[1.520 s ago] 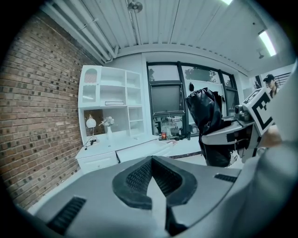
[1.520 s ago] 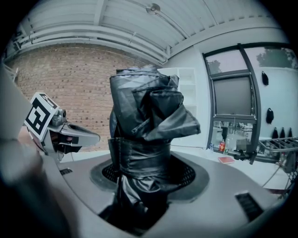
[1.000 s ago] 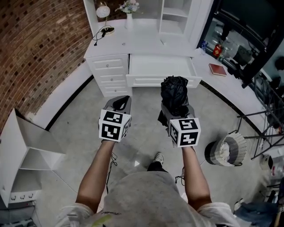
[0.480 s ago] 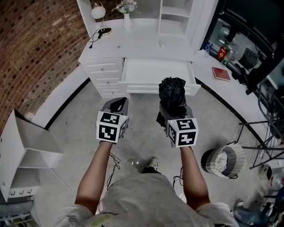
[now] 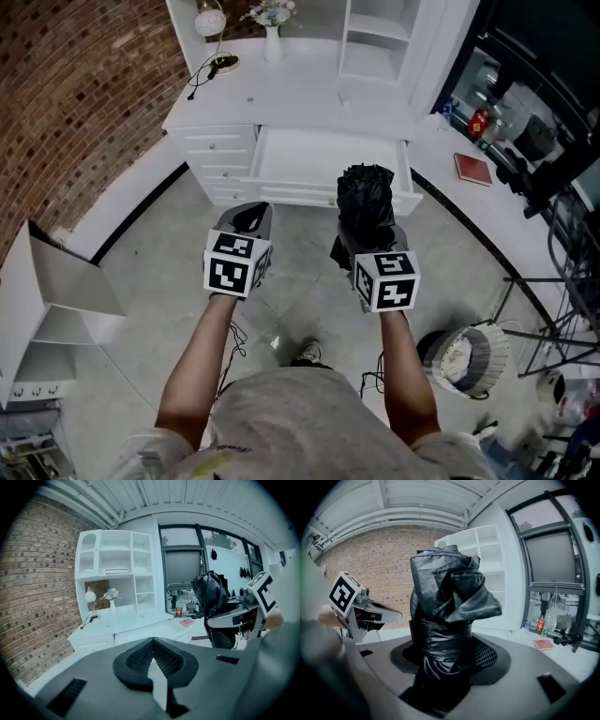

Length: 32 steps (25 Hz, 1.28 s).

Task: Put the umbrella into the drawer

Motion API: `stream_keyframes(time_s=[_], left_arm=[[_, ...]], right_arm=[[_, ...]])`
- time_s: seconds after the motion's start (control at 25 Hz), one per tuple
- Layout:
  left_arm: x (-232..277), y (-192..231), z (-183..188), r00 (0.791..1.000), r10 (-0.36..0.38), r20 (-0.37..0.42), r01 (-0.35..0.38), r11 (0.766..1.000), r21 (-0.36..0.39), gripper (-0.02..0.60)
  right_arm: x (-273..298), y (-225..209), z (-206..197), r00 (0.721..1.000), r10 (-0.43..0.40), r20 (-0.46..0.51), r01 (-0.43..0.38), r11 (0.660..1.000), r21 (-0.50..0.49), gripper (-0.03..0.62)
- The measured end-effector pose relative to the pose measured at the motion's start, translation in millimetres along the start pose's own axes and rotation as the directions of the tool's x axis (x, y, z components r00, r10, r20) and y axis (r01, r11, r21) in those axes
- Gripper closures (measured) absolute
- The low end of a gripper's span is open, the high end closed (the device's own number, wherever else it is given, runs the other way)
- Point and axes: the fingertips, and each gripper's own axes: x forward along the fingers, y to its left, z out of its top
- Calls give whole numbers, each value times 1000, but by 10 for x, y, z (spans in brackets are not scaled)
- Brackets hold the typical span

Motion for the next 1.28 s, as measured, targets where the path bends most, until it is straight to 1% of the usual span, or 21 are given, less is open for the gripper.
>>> stream_keyframes(time_s=[0.28, 0.64, 0.92, 1.28], left_arm=[[192, -98, 71, 1000, 12, -7, -12, 1000, -7, 584], [341, -111, 155, 999, 41, -9, -41, 999, -8, 584], [484, -149, 262, 999, 43, -7, -43, 999, 4, 584], [652, -41, 189, 999, 49, -8, -49, 999, 3, 584]], right_arm=[[68, -174, -14, 1000, 26, -12, -26, 1000, -10, 338], [163, -322, -26, 998, 55, -15, -55, 998, -17, 338], [230, -479, -22, 998, 57, -15, -57, 998, -5, 338], [448, -515, -60, 998, 69, -11, -69, 998, -11, 338]])
